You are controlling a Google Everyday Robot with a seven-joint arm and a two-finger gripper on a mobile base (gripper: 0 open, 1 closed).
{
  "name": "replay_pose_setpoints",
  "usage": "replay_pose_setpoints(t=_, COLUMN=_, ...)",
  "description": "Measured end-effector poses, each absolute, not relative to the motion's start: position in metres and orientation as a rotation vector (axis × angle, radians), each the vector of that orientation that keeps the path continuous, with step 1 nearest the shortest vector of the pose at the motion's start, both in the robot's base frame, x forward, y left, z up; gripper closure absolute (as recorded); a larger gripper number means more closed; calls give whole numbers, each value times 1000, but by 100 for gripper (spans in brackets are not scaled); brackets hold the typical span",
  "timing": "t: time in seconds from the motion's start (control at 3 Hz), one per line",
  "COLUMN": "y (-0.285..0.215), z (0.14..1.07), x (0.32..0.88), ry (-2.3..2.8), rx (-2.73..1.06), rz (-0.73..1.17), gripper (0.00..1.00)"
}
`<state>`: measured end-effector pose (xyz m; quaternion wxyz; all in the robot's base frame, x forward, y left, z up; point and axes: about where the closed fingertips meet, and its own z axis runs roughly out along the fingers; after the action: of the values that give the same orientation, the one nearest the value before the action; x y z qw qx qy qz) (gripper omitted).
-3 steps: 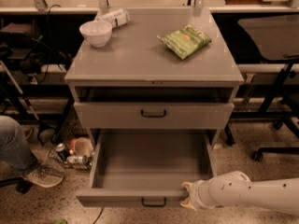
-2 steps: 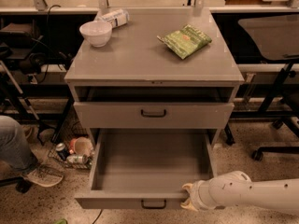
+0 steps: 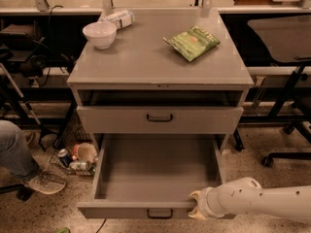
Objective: Open middle drawer
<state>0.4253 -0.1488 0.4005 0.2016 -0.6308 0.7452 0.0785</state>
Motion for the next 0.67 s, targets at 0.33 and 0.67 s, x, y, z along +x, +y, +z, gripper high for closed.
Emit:
replay_pose_setpoints(t=0.33, y=-148, z=400, x=425, ry=2081, rx=-1763, rz=221, gripper=7)
replay_pose_setpoints(t=0.67, y=-149, z=401, x=425, ry=2080, rx=-1762, rz=220, gripper=0)
